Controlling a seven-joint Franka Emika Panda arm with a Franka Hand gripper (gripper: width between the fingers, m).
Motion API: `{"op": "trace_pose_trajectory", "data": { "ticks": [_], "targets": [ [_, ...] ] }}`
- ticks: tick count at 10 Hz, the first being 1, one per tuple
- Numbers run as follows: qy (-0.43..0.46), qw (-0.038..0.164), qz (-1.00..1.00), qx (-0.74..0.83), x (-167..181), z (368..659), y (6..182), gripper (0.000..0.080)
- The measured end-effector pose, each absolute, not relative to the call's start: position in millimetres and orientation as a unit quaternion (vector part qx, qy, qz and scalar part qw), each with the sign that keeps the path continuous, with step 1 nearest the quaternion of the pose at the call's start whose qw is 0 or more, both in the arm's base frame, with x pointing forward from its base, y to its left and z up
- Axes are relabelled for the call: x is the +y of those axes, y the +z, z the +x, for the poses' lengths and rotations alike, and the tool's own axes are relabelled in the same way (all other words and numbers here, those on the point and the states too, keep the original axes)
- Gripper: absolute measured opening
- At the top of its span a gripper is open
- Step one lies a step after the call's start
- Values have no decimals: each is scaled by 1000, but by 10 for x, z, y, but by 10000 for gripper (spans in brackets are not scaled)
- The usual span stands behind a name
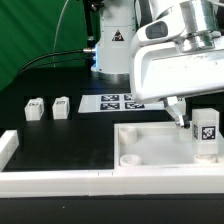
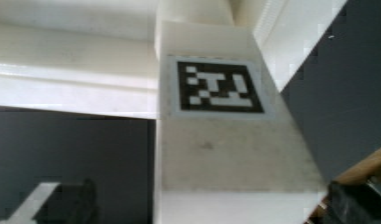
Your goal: Assemble one leg
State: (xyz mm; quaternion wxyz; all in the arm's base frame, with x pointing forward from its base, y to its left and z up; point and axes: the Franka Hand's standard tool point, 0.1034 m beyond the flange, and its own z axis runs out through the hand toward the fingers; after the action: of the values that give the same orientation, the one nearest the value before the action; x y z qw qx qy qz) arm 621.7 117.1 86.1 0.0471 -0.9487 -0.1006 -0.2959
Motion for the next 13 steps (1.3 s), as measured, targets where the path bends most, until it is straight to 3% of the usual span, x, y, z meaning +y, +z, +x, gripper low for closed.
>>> {"op": "trace_pose_trajectory", "data": {
  "ticks": [6, 9, 13],
  "targets": [
    [-301, 43, -947, -108, 1141, 6254, 981, 649],
    [-284, 44, -951, -111, 1155, 6244, 956, 649],
    [-118, 48, -985, -114, 1112, 6246, 931, 649]
  ]
}}
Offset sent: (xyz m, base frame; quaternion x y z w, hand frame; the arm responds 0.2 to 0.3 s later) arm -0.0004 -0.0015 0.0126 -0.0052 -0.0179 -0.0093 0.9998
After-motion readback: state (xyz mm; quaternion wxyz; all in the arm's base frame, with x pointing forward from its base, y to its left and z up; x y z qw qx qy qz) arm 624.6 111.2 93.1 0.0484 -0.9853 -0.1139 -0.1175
